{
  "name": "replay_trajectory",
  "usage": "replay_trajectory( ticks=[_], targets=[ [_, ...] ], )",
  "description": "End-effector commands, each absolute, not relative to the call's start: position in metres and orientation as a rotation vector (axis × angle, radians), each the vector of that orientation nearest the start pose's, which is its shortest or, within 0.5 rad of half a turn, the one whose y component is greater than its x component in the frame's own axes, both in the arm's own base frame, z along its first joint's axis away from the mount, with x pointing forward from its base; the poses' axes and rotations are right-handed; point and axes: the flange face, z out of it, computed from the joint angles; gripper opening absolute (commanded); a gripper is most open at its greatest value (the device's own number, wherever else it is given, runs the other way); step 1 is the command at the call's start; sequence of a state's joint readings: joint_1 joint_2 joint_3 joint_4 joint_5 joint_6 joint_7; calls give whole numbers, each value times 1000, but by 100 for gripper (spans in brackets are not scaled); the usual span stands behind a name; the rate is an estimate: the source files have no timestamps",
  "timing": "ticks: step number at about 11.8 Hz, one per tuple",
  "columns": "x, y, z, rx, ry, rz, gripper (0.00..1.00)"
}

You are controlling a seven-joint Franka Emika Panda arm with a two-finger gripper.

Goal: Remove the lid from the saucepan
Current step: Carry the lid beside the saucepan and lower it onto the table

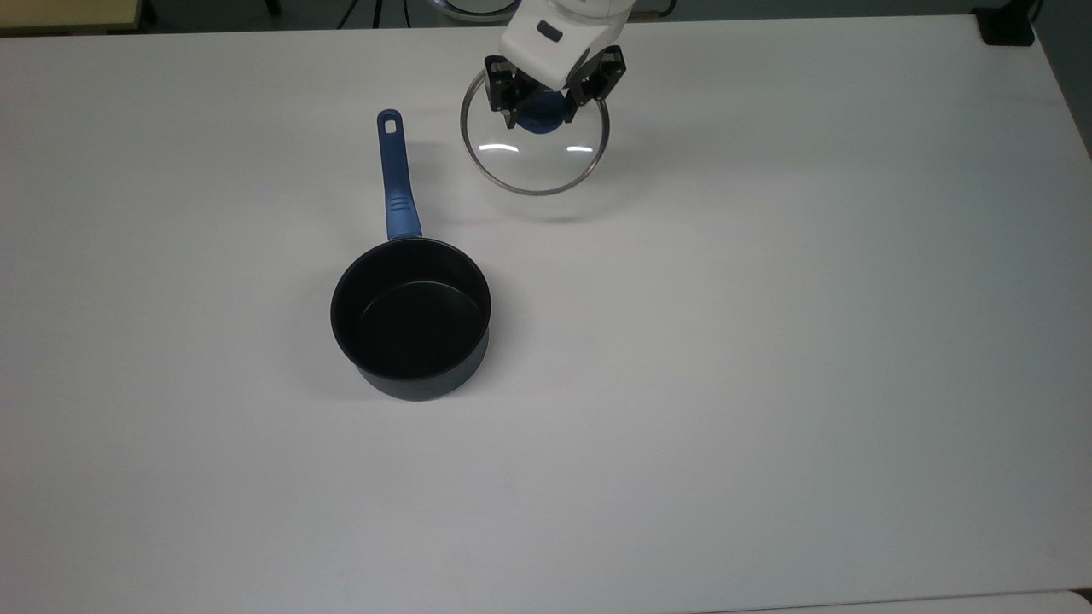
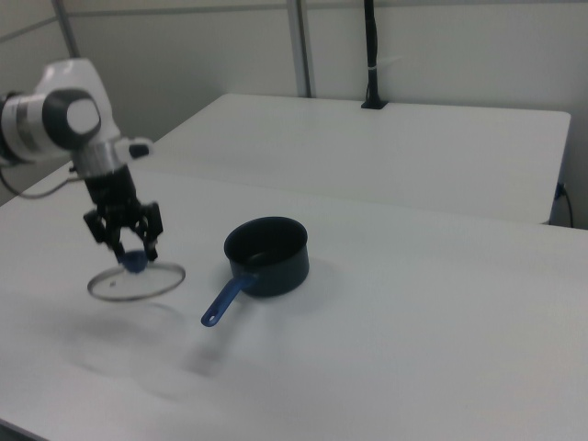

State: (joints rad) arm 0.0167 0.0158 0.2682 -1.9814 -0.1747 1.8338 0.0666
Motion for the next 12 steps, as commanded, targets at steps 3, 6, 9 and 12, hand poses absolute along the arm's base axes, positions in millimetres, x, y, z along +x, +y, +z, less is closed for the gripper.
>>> replay_trajectory(
  ticks=[3,6,9,12],
  targets=[
    [496,88,369,-3322,-516,142,50],
    [502,79,351,-3319,-494,167,52],
    [507,76,360,-3337,-392,147,100],
    [521,84,398,-3344,-353,126,100]
  ],
)
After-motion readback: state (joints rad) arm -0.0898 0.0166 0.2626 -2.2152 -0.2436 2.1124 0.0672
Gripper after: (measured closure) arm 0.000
